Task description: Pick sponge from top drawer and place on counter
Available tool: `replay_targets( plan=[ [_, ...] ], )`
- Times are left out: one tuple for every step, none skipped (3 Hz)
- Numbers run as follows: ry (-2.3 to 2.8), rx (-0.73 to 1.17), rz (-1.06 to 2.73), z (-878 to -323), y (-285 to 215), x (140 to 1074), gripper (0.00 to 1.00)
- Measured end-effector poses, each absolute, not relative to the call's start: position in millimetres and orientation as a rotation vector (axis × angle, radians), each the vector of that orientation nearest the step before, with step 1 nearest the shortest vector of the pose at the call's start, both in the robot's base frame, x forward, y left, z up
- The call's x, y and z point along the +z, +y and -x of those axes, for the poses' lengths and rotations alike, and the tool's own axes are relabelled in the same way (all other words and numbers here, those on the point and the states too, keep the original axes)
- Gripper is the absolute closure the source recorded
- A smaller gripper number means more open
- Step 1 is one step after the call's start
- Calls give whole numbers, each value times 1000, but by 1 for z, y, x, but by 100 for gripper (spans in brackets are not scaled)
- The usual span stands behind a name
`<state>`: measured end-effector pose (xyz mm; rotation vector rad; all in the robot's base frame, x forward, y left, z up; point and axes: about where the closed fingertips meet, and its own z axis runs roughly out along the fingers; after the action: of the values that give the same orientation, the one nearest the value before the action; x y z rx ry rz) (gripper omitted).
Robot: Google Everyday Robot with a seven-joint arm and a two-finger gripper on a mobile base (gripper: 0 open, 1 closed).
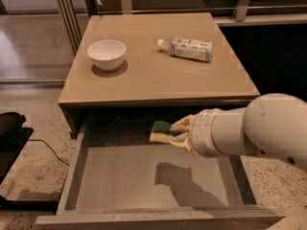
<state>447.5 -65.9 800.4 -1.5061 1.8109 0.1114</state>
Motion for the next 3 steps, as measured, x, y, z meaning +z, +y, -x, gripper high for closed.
replay_targets(
  plan=[
    [1775, -55, 1424, -493, -86, 884, 100],
    [1775, -55, 1424, -493, -86, 884, 100],
    [1734, -71, 1428, -507, -85, 892, 100]
  ],
)
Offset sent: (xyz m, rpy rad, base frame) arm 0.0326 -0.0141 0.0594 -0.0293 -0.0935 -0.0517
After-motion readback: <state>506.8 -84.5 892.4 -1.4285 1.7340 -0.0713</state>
